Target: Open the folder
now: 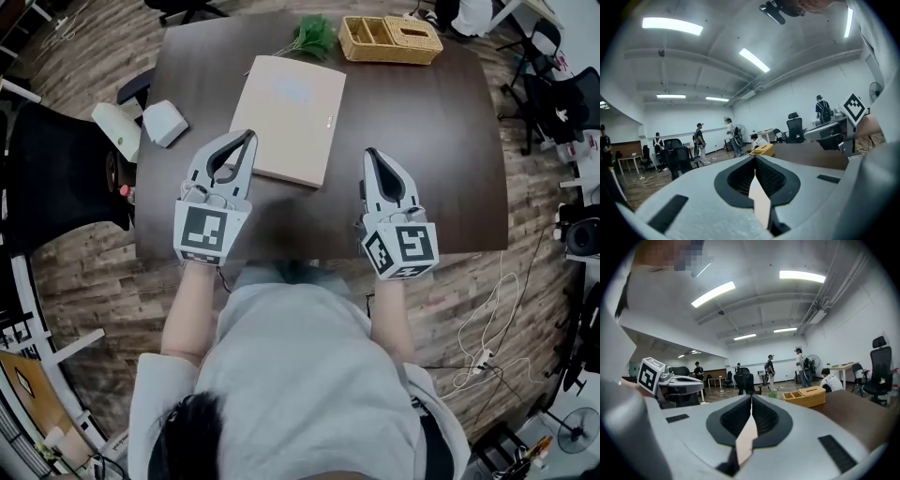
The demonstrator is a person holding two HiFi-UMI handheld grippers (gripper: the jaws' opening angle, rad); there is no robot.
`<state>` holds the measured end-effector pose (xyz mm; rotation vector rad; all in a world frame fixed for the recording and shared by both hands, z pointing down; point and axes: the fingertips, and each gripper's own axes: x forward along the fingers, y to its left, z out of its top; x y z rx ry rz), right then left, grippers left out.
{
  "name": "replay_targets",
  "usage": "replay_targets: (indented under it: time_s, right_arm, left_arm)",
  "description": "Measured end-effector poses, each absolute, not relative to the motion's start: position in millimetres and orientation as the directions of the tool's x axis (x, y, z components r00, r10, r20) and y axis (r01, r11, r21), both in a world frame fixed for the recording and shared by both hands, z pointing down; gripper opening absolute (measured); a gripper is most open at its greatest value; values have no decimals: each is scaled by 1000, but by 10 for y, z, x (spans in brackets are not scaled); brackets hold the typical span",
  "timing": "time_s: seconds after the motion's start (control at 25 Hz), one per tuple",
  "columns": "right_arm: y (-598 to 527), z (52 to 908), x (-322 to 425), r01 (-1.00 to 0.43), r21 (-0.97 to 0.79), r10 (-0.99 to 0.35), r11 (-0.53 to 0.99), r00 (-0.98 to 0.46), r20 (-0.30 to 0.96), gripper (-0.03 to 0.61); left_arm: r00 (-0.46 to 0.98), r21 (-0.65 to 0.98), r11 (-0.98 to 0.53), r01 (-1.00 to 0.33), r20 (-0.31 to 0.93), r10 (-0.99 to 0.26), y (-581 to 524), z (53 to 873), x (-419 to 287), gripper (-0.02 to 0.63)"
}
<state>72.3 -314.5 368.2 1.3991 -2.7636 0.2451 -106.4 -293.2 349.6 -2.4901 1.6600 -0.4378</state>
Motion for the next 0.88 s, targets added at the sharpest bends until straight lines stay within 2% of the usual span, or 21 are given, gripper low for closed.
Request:
replay_targets:
  time_s: [0.24, 0.52, 0.88]
  right_arm:
    - [-3262, 4191, 624, -826, -205, -800, 524, -561, 214, 12]
    - [-3348, 4668, 459, -849, -233, -783, 474, -527, 331, 12]
    - [-3372, 5294, 296, -868, -286, -722, 407, -497, 482, 12]
  left_arm:
    - [446, -340, -533, -775, 304, -842, -3077, 3987, -1045, 9]
    - [556, -358, -708, -609, 443, -703, -3139, 4503, -933, 11]
    - [591, -405, -821, -402, 571, -571, -3062, 4974, -898, 11]
